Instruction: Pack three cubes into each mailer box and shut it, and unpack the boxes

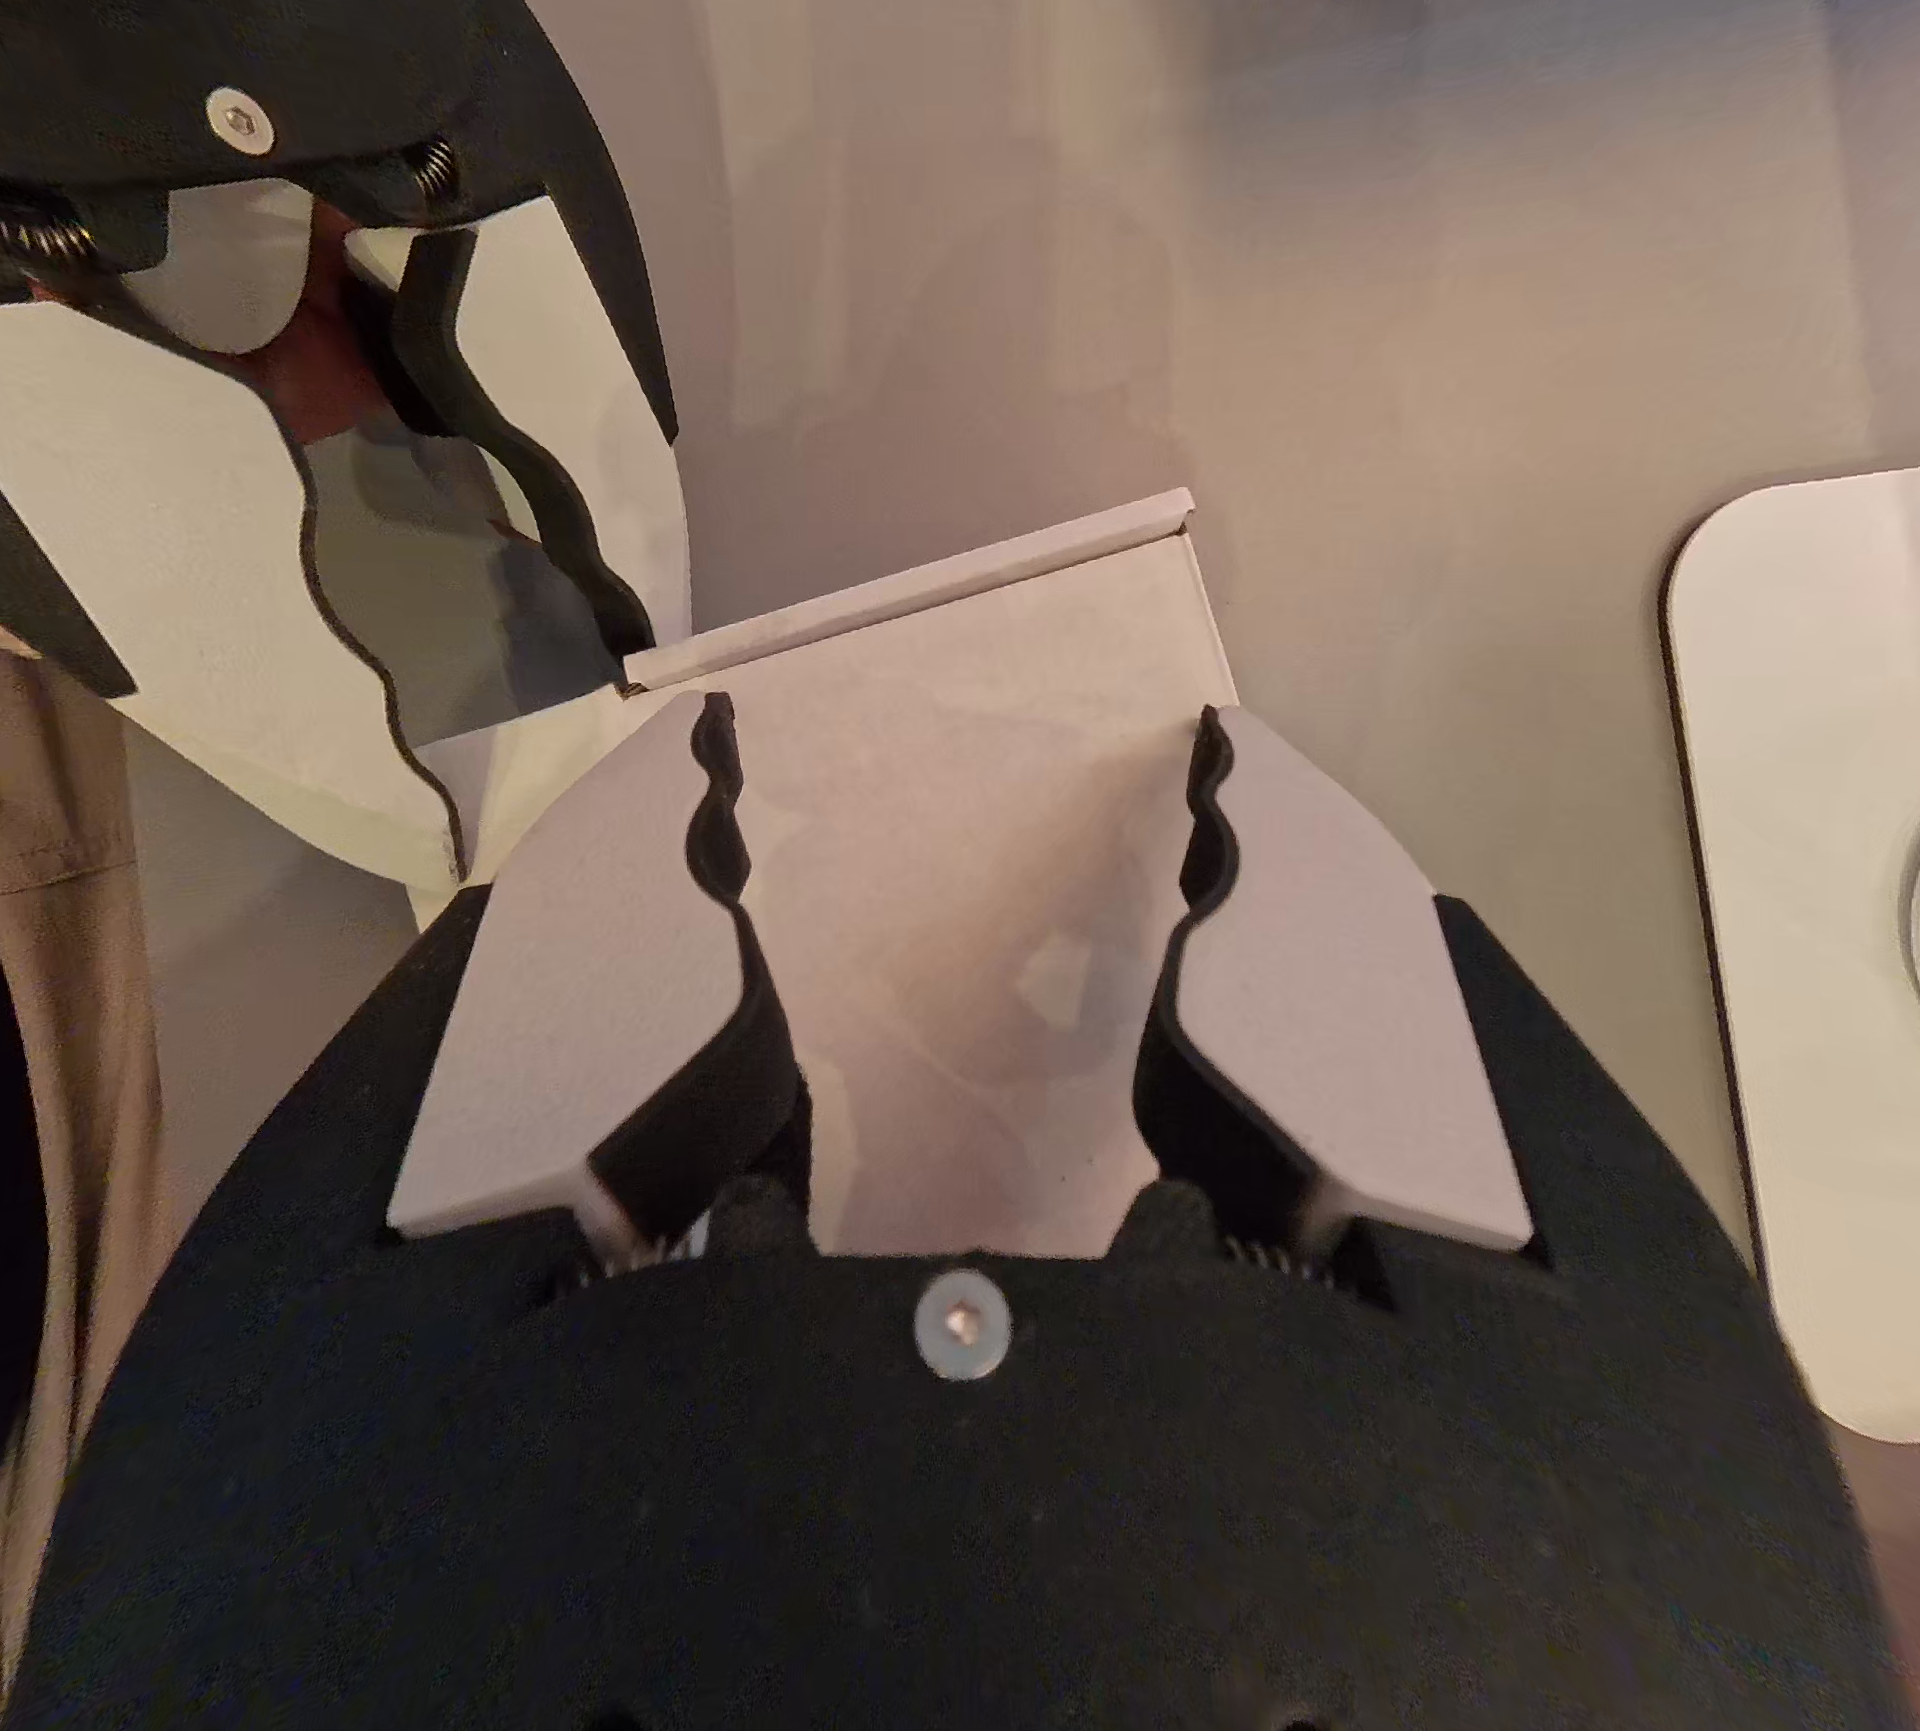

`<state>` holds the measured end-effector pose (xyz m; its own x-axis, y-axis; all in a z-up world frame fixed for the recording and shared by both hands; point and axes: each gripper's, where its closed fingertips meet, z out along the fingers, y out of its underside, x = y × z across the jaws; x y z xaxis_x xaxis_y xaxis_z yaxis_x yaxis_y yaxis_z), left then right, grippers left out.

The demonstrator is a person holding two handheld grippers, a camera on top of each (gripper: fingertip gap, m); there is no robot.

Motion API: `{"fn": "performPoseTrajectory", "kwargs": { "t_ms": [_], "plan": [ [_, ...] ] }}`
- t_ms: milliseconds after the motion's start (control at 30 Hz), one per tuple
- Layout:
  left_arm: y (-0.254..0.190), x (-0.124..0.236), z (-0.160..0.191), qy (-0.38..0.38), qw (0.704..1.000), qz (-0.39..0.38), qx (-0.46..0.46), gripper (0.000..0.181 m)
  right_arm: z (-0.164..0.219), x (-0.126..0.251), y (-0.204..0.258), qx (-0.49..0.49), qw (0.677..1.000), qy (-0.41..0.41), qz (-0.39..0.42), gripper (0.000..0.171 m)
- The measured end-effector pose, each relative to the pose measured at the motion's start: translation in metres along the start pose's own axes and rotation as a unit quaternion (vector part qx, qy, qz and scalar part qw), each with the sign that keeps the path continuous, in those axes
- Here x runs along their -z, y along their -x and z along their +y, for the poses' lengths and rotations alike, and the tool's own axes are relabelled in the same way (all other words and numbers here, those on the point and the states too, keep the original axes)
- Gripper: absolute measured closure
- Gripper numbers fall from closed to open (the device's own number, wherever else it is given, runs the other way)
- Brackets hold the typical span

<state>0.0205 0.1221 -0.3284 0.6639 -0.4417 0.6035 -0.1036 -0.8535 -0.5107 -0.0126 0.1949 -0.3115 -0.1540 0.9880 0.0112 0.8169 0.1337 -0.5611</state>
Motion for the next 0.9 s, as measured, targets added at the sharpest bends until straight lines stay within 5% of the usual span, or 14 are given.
{"fn": "performPoseTrajectory", "kwargs": {
  "t_ms": [167,333,700,900],
  "plan": [
    [-0.001,-0.001,-0.002,-0.031,0.998,0.028,0.039,0.133,0.000,0.000,0.000,-0.002,1.000,-0.001,-0.001,0.088],
    [0.013,0.002,0.001,-0.049,0.996,-0.068,0.020,0.123,0.000,0.000,0.000,-0.004,1.000,-0.003,0.002,0.088],
    [-0.001,-0.003,0.003,-0.082,0.995,-0.012,0.051,0.131,0.000,0.000,-0.001,-0.004,1.000,0.000,0.001,0.089],
    [0.011,-0.009,0.002,-0.080,0.995,-0.041,0.035,0.135,0.000,0.000,-0.001,-0.006,1.000,-0.002,0.002,0.088]
  ]
}}
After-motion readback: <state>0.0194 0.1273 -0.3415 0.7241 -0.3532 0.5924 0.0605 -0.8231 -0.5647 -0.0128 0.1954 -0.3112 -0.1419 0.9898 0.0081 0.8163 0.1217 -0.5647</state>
